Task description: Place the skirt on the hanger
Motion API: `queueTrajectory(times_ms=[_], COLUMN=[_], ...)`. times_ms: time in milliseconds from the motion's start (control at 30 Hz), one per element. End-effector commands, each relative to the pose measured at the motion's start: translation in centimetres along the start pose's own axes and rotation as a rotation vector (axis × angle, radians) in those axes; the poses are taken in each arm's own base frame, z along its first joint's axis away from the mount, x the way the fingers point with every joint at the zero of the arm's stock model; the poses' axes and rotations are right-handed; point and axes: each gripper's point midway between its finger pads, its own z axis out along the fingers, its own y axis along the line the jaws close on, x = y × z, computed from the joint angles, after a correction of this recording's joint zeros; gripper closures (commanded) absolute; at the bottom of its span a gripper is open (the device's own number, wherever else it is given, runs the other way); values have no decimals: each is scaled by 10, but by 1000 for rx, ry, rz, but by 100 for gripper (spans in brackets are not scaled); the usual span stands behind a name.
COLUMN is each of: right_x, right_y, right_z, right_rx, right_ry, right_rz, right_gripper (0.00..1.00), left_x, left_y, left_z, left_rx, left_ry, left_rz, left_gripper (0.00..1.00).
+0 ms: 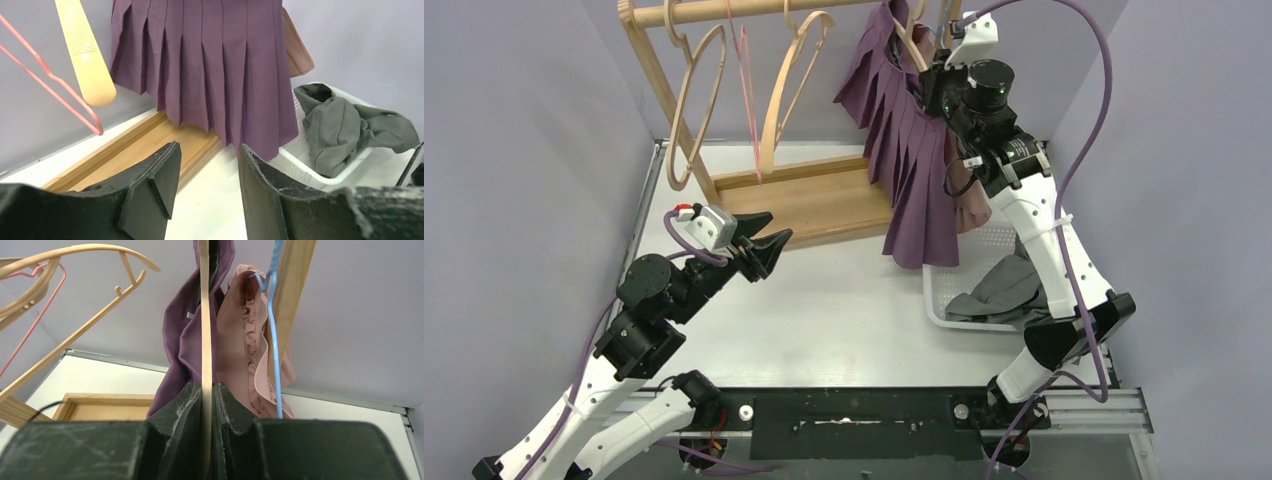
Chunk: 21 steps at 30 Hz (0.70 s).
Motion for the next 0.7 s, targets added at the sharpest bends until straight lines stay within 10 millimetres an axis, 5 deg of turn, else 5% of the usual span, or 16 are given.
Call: queueTrajectory(times_ms=[0, 133, 400, 567, 667], right_x=[-91, -83, -114, -132, -112], right_y=[3, 0, -1, -3, -19], right_z=[-20, -18, -54, -88, -111], right_rx=[-67, -57, -76, -84, -18], right_ry=[-251, -215, -265, -295, -243], right_rz=[93, 105, 121, 148, 152], right_gripper=[100, 98, 47, 40, 36], left_x=[-11, -10, -9, -9, -7], left_y=[1, 2, 2, 3, 3], left_z=[-1, -1, 0, 2, 2], left_rx=[-13, -16, -21, -25, -28], left_ry=[-46, -44, -39, -40, -38], left_rz=[-20, -23, -25, -25, -38], left_gripper=[55, 55, 55, 55, 55])
